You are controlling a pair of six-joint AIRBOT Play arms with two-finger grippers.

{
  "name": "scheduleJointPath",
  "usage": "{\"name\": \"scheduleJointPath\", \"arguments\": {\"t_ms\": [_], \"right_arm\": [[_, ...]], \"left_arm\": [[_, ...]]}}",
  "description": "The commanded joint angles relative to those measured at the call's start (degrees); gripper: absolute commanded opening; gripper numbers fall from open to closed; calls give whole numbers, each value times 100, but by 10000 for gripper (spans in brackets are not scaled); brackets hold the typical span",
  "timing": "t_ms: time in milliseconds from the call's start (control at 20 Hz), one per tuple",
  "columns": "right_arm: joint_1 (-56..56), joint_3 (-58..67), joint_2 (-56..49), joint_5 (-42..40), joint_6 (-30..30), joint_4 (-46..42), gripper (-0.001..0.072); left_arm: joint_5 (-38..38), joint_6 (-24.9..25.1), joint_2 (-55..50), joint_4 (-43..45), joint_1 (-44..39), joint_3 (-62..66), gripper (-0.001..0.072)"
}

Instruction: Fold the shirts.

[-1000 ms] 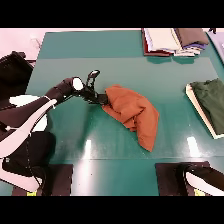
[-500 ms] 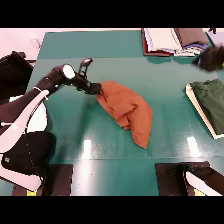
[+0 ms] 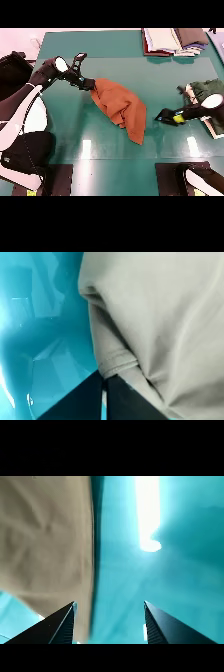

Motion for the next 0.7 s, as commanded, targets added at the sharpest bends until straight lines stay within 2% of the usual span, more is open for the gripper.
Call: {"name": "scheduleJointPath", "arguments": {"t_ms": [0, 50, 150, 250, 400, 650], "right_arm": [[723, -380, -756, -1134, -199, 723, 476], [940, -216, -979, -1215, -201, 719, 444], [1250, 181, -1399, -1250, -205, 671, 426], [1412, 560, -1670, -1283, -216, 503, 235], [1384, 994, -1606, -1209, -214, -37, 15], [612, 1862, -623, -540, -195, -1213, 14]], "left_arm": [[-42, 15, -2, 90, 13, 13, 27], [-42, 15, -2, 92, 13, 13, 27], [-42, 15, -2, 94, 13, 13, 27], [-42, 17, -2, 101, 13, 15, 26], [-37, 11, 35, 393, 50, 15, 27], [389, 4, 715, 393, 662, 28, 27]]}}
